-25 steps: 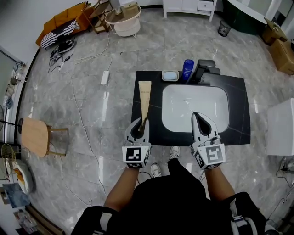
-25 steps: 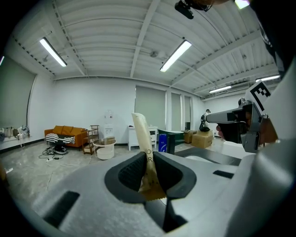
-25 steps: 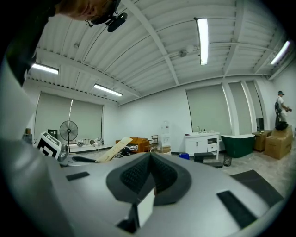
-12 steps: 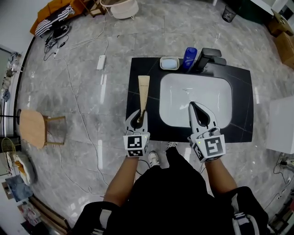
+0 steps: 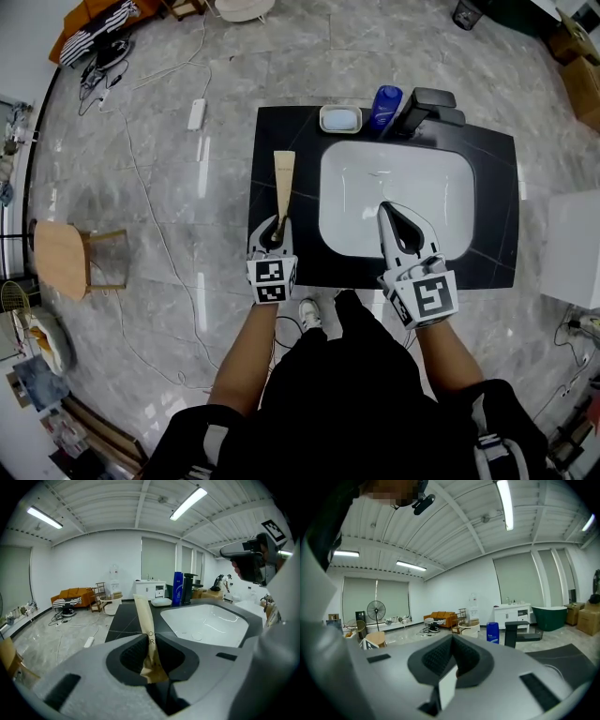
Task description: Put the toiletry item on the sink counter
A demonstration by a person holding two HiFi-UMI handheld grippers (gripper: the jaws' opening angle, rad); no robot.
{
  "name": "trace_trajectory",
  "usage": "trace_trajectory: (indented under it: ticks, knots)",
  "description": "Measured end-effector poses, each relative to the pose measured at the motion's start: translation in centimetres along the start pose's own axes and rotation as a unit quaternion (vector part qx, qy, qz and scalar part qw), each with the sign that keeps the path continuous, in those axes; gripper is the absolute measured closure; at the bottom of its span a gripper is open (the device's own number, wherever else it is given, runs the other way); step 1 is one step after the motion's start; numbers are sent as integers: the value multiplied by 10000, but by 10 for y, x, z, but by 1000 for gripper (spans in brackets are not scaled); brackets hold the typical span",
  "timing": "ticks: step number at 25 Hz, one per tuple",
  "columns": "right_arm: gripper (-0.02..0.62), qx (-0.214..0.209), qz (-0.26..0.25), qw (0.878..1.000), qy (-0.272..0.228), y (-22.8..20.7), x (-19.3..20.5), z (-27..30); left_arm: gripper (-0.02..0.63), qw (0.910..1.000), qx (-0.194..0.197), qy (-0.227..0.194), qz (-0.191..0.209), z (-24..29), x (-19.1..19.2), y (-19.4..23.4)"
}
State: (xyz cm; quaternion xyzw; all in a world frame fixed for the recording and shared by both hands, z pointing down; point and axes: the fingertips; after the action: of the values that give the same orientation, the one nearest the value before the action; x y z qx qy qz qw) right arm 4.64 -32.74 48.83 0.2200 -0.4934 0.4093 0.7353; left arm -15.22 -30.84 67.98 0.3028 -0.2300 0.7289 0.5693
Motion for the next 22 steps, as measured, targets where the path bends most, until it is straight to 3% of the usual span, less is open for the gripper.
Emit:
trace_trajectory:
  ticks: [11, 16, 22]
  knots:
    - [591, -234, 10, 9997, 79, 14, 9, -3, 540, 9984, -48, 551, -108, 30, 16, -2]
    - [591, -239, 17, 9997, 112, 16, 12, -5, 535, 9980, -63, 606, -184, 33, 17, 2]
    - [591, -204, 8, 9998, 81, 18, 9, -8, 460, 9983, 12, 539, -224, 32, 15, -2]
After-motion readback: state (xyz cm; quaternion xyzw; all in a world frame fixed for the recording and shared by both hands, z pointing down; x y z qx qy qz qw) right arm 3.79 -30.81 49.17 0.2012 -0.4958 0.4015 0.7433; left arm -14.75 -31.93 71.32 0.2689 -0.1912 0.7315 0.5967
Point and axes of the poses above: the fingertips, and each gripper's own axes: z forward along the fingers, y to its left, x out of its underside, and after that the axes turned 14 degrees about y, right-handed
